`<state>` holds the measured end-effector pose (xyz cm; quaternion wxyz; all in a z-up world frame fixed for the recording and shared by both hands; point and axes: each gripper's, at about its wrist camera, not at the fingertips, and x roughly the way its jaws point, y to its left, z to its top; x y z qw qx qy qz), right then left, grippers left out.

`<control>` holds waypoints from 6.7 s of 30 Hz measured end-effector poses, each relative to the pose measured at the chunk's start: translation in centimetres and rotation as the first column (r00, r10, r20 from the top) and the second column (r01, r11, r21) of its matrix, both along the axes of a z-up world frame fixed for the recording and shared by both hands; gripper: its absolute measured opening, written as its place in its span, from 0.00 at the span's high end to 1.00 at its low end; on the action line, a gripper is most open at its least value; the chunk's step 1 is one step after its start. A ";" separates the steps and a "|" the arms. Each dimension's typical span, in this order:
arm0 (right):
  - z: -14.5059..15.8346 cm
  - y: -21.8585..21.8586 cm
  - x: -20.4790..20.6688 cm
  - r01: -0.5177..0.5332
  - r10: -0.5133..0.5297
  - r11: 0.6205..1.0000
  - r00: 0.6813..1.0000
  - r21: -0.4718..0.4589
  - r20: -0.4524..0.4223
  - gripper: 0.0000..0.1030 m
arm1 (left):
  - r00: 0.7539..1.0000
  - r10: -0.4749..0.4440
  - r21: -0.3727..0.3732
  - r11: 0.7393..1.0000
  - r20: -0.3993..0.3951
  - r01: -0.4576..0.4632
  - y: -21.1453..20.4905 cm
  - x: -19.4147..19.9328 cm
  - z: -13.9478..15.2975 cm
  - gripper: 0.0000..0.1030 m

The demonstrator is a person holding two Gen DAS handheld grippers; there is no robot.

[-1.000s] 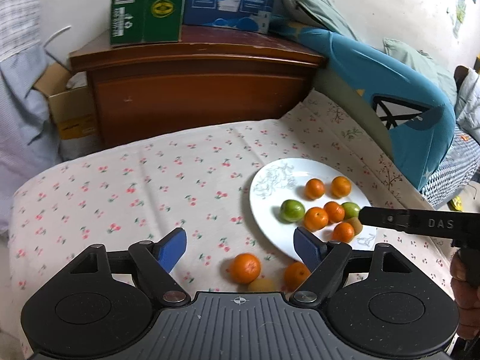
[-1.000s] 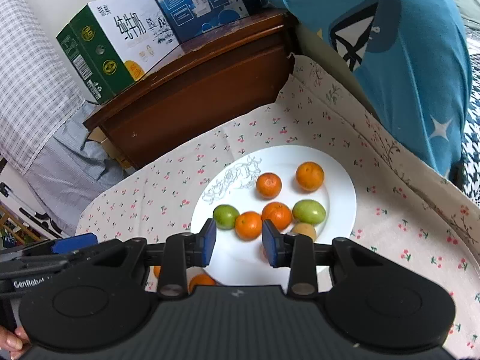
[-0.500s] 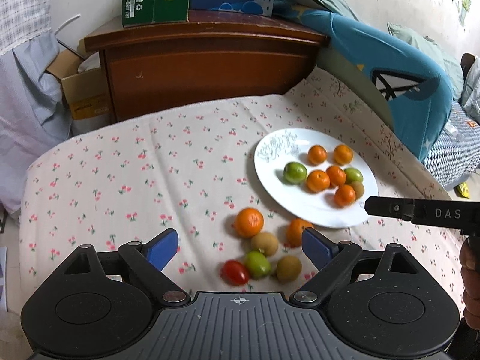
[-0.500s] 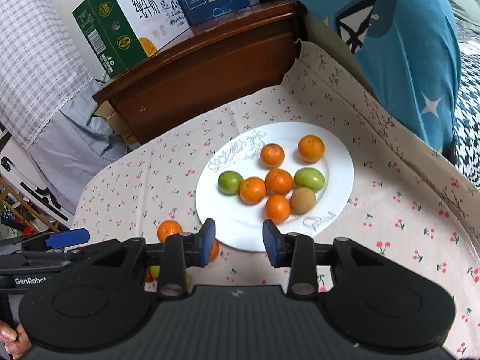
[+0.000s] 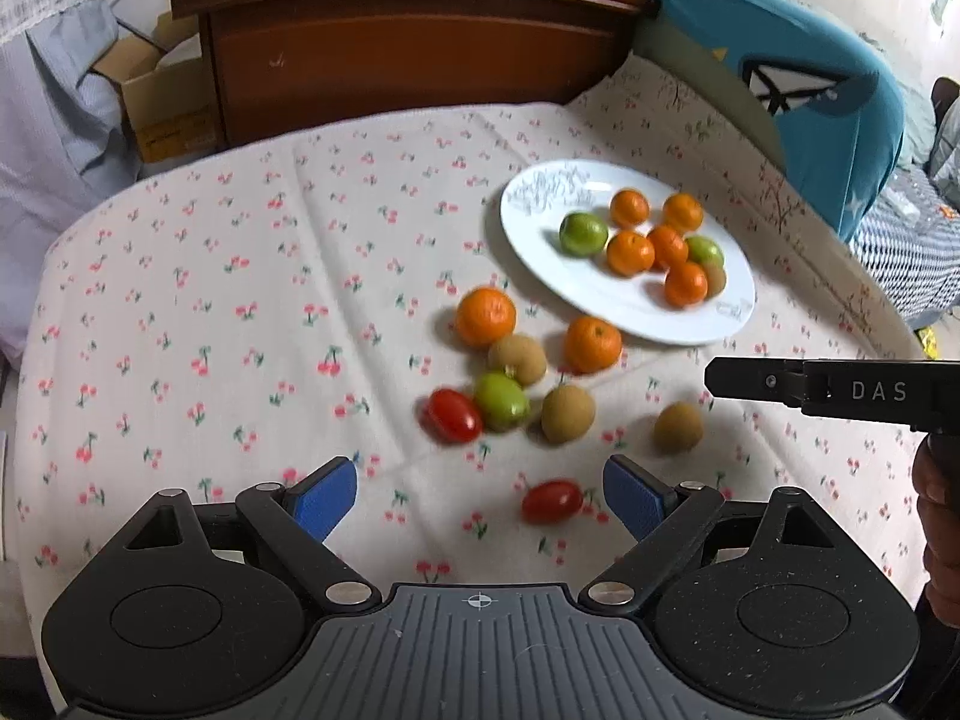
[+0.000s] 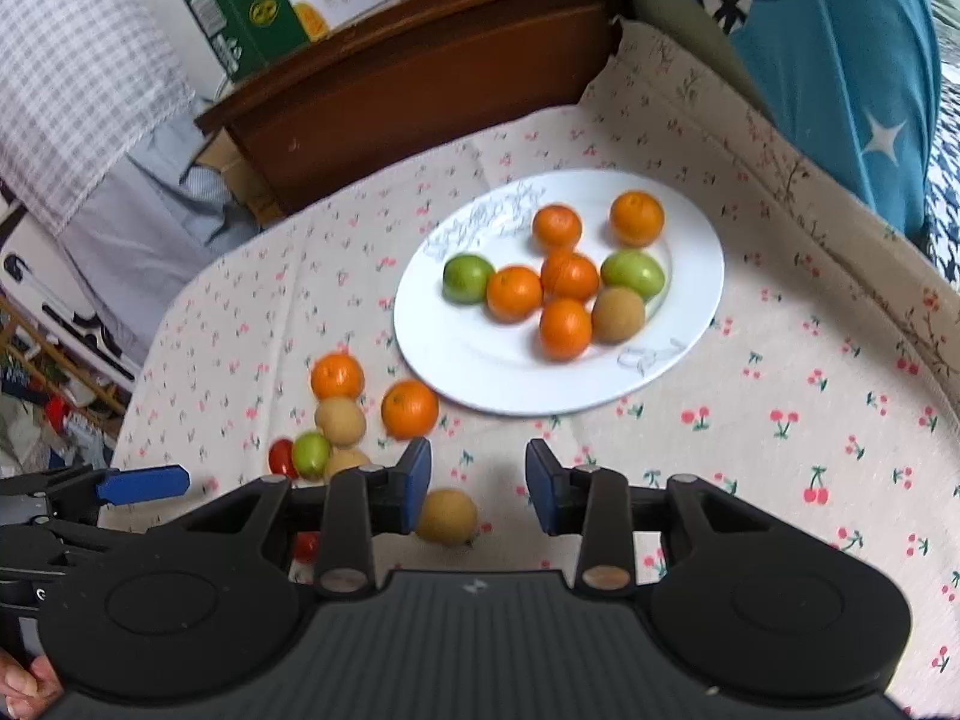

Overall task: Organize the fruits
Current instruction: 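Withdraw both tools and bring the open right tool to a brown kiwi, then grasp the brown kiwi with the right tool while the left tool grasps a red cherry tomato, then carry the kiwi and the tomato over the white plate with both tools, then open the left tool to drop the tomato while the right tool releases the kiwi on the plate, then withdraw both tools from the plate toward the loose fruits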

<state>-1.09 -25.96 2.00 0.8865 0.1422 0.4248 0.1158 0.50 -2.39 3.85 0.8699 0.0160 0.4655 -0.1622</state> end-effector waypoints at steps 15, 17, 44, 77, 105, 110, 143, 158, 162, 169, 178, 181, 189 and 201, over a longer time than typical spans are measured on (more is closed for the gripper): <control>-1.7 1.9 -0.2 -0.090 0.090 0.995 0.996 -0.045 -0.014 0.65 | 0.998 -0.062 0.075 0.995 0.010 0.061 -1.1 -1.3 -1.8 0.12; -1.8 2.2 -0.2 -0.099 0.099 0.994 0.995 -0.051 -0.013 0.65 | 0.998 -0.069 0.071 0.995 0.012 0.068 -1.2 -1.4 -1.9 0.12; -1.8 2.0 -0.1 -0.059 0.059 0.997 0.998 -0.049 -0.006 0.72 | 0.988 -0.128 0.043 0.991 0.083 0.125 -2.8 -2.0 -2.9 0.54; -0.2 0.9 -0.3 -0.023 0.023 1.000 0.999 0.001 0.047 0.72 | 0.984 -0.059 -0.065 0.995 0.170 0.071 -2.0 -1.1 -0.2 0.78; 3.5 -2.0 2.2 0.141 -0.157 0.983 0.979 0.121 0.133 0.72 | 0.973 -0.084 -0.145 0.983 0.213 0.116 -2.3 7.1 3.8 0.78; 2.0 -1.6 3.3 0.158 -0.170 0.979 0.982 0.133 0.085 0.72 | 0.975 -0.106 -0.146 0.980 0.194 0.136 -3.2 9.7 2.7 0.78; 0.3 -1.6 5.7 0.218 -0.231 0.955 0.972 0.200 0.043 0.69 | 0.980 -0.085 -0.183 0.976 0.180 0.118 -5.4 15.0 2.8 0.28; 0.7 -0.3 4.7 0.135 -0.145 0.980 0.988 0.148 0.058 0.68 | 0.985 -0.007 -0.099 0.995 0.171 0.024 -1.7 11.3 4.3 0.22; 0.9 0.0 4.1 0.115 -0.125 0.984 0.990 0.134 0.063 0.68 | 0.988 0.007 -0.098 0.995 0.153 0.008 -0.8 10.1 4.1 0.22; 1.3 0.3 3.2 0.090 -0.099 0.990 0.993 0.112 0.071 0.68 | 0.990 0.041 -0.092 0.995 0.135 -0.028 0.7 8.6 4.2 0.22; 1.5 1.4 1.9 0.021 -0.027 0.997 0.996 0.074 0.082 0.68 | 0.990 0.039 -0.060 0.998 0.136 -0.031 1.7 7.0 4.0 0.22; 1.3 2.1 1.5 -0.023 0.018 0.998 0.996 0.063 0.082 0.68 | 0.990 0.031 -0.048 0.999 0.135 -0.024 2.1 6.4 3.6 0.22; -0.1 3.9 1.0 -0.111 0.110 0.993 0.993 0.029 0.044 0.68 | 0.990 -0.027 0.012 1.000 0.139 0.025 2.8 4.7 2.2 0.22; -1.2 5.7 1.1 -0.183 0.184 0.983 0.983 -0.012 0.026 0.68 | 0.983 -0.135 0.088 0.988 0.121 0.125 3.2 3.2 -0.2 0.22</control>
